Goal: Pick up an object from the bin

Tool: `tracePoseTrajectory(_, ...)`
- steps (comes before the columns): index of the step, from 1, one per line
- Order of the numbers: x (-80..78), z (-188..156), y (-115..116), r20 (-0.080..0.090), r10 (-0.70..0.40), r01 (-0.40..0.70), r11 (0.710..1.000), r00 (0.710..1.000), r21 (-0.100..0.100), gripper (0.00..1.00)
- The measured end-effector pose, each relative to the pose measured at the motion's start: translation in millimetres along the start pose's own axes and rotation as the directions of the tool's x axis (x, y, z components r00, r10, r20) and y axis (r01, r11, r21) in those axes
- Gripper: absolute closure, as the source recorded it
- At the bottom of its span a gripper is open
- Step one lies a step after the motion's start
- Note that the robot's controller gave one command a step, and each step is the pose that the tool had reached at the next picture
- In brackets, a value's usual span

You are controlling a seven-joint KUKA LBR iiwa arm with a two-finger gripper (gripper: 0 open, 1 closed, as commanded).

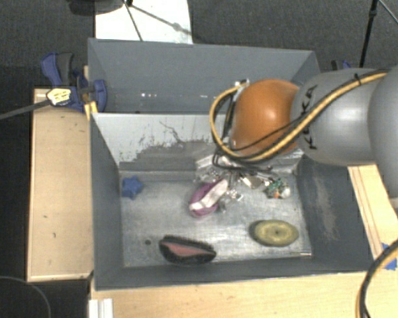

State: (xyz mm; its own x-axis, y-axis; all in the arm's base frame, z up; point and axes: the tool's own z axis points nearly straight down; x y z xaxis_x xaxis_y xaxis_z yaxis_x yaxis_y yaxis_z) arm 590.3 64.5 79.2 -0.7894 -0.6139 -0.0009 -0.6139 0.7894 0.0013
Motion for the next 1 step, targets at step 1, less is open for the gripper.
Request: tracePoseTrajectory(1,1.2,-178.2,8.3,0.007,-0.219,0.219,0.976,0.976,0.008,1.00)
